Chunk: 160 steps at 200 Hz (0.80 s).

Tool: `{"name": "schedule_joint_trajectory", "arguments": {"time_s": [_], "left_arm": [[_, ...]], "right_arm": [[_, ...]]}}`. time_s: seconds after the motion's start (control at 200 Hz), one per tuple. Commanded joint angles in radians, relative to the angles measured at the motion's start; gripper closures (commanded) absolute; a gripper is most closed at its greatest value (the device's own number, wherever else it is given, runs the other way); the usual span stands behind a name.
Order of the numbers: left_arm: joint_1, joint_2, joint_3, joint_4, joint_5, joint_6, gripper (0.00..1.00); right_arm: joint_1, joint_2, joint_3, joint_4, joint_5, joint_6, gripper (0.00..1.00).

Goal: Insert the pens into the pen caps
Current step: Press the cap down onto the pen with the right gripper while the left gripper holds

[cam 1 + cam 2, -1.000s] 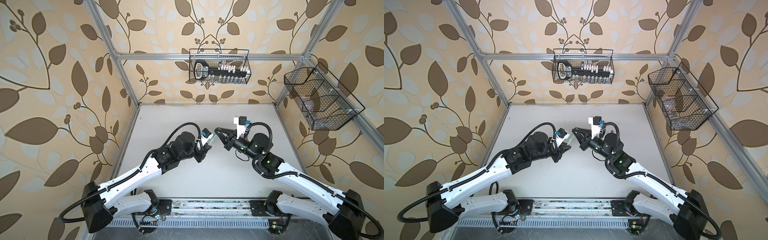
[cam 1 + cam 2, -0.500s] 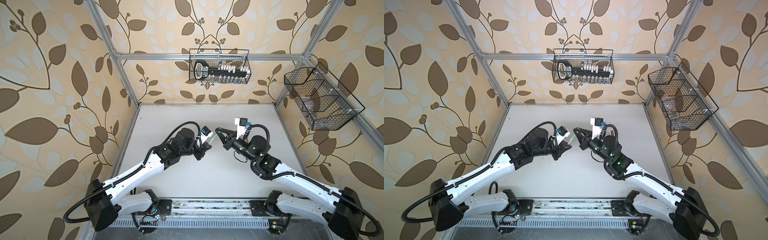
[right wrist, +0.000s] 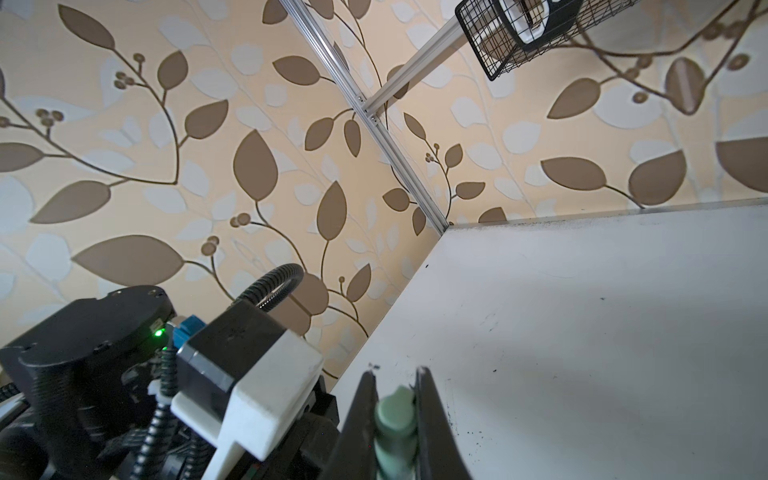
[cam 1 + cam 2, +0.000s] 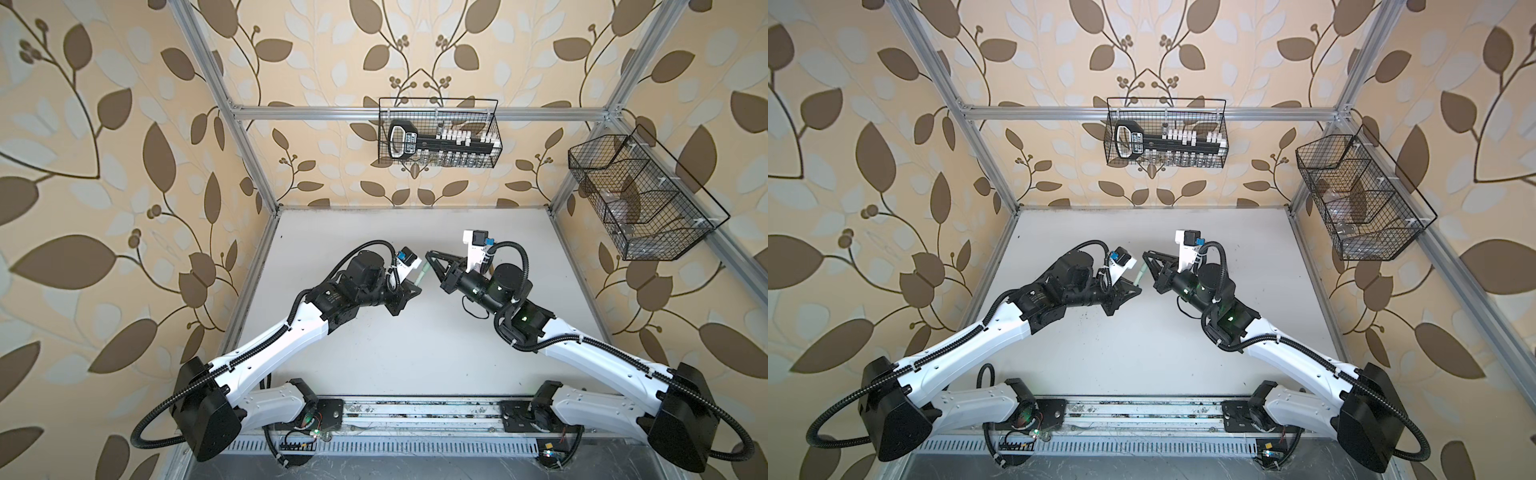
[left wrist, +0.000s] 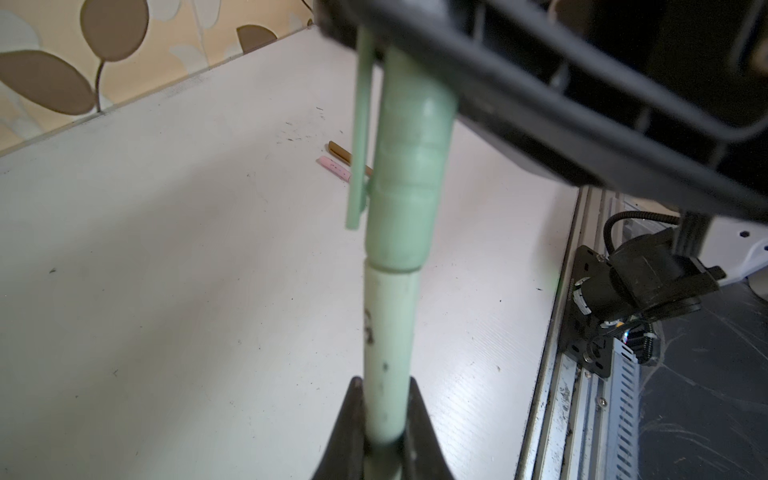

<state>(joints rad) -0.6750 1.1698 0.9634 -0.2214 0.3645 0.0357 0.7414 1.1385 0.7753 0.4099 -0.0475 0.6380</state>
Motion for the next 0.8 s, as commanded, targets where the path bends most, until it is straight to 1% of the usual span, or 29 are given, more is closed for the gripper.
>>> {"name": "schedule_joint_trajectory", "arguments": {"time_s": [0.0, 0.11, 0.18, 0.21, 0.24, 0.29, 0.35, 0.39, 0.495, 0.595, 0.705, 0.795], "left_arm": [[0.033, -0.069, 0.159, 0.485, -0.002, -0.088, 1.00], [0.034, -0.085, 0.107, 0.417, 0.034, -0.130, 1.00], [0.033, -0.088, 0.059, 0.423, 0.100, -0.196, 1.00], [0.032, -0.091, 0.030, 0.436, 0.145, -0.223, 1.00], [0.032, -0.096, -0.004, 0.463, 0.168, -0.246, 1.00], [0.032, -0.107, -0.052, 0.474, 0.157, -0.288, 1.00], [0.030, -0.121, -0.112, 0.503, 0.153, -0.331, 1.00], [0.031, -0.128, -0.146, 0.522, 0.157, -0.357, 1.00], [0.028, -0.127, -0.192, 0.521, 0.171, -0.396, 1.00], [0.023, -0.120, -0.209, 0.501, 0.212, -0.417, 1.00], [0.020, -0.114, -0.240, 0.517, 0.256, -0.451, 1.00], [0.014, -0.111, -0.251, 0.523, 0.297, -0.476, 1.00]], "right_arm": [[0.040, 0.035, -0.013, -0.450, -0.236, -0.065, 1.00], [0.000, 0.007, 0.042, -0.471, -0.234, -0.106, 1.00], [-0.017, -0.006, 0.073, -0.474, -0.234, -0.135, 1.00], [-0.023, -0.013, 0.086, -0.477, -0.226, -0.141, 1.00], [-0.029, -0.021, 0.098, -0.476, -0.221, -0.146, 0.96], [-0.040, -0.036, 0.113, -0.464, -0.213, -0.154, 0.90], [-0.051, -0.051, 0.127, -0.453, -0.215, -0.161, 0.78], [-0.059, -0.055, 0.137, -0.448, -0.225, -0.165, 0.73], [-0.071, -0.071, 0.160, -0.448, -0.246, -0.179, 0.60], [-0.074, -0.108, 0.160, -0.445, -0.256, -0.193, 0.52], [-0.083, -0.137, 0.159, -0.451, -0.310, -0.209, 0.45], [-0.104, -0.144, 0.154, -0.418, -0.373, -0.196, 0.43]]}}
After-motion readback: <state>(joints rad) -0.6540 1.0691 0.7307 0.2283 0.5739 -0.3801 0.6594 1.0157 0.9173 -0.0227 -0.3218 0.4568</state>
